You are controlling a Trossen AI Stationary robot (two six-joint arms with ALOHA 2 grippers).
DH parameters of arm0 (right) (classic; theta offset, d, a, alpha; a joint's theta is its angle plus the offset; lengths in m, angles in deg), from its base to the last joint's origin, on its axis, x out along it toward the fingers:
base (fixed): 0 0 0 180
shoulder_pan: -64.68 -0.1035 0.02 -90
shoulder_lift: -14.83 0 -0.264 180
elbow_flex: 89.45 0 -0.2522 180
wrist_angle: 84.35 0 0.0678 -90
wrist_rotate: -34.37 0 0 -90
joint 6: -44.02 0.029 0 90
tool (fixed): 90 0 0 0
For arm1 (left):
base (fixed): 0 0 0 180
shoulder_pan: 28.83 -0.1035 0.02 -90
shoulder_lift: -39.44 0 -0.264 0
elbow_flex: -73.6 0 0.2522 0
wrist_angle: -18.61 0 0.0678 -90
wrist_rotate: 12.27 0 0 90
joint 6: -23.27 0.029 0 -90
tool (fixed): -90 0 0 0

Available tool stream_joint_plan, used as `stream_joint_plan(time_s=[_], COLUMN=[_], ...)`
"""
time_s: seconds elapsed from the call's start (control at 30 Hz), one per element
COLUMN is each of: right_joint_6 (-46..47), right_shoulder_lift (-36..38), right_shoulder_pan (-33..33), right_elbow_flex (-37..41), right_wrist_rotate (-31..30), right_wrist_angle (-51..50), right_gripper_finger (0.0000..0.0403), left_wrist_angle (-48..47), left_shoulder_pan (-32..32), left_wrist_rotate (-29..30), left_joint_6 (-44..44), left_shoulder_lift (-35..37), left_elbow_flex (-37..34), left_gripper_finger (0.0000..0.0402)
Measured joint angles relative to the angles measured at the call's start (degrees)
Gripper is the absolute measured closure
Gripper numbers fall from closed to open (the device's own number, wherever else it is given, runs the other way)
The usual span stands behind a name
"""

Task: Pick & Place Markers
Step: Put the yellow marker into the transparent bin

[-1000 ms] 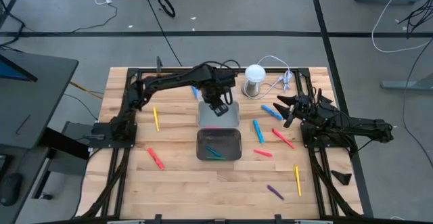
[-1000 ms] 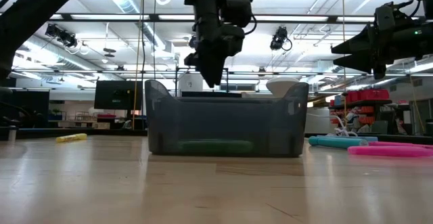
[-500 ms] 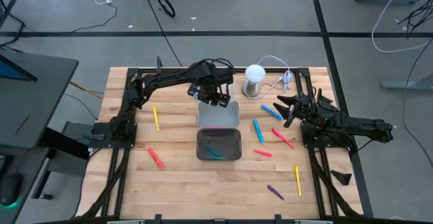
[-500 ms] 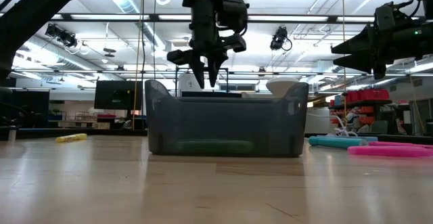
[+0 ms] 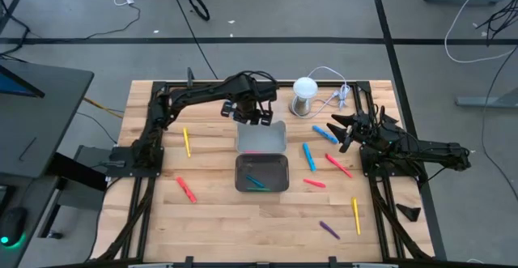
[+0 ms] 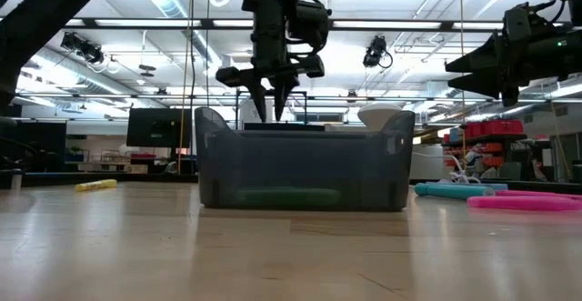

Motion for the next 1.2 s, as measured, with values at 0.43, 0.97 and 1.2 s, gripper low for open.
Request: stream_joint_plan(time_s=[0.43, 0.97, 1.2], right_joint_6=[0.02, 0.0, 0.01], right_shoulder_lift=[0.01, 0.0, 0.01], right_shoulder_pan=[0.0, -0.01, 0.0], right_elbow_flex=[0.0, 0.0, 0.0], right_wrist_rotate=[0.0, -0.02, -0.01], right_wrist_angle=[0.0, -0.01, 0.0], right_gripper_finger=[0.0172, 0.0172, 0.0172], left_wrist_angle=[4.67, 11.7, 12.77], left_shoulder_pan=[-0.11, 0.74, 0.74], left_wrist_rotate=[1.07, 1.47, 1.49], left_joint_6=[-12.17, -19.16, -21.94], left_shoulder_lift=[14.57, 31.06, 37.52], left_elbow_flex=[-20.16, -42.39, -51.44], left_gripper_finger=[0.0284, 0.0284, 0.0284])
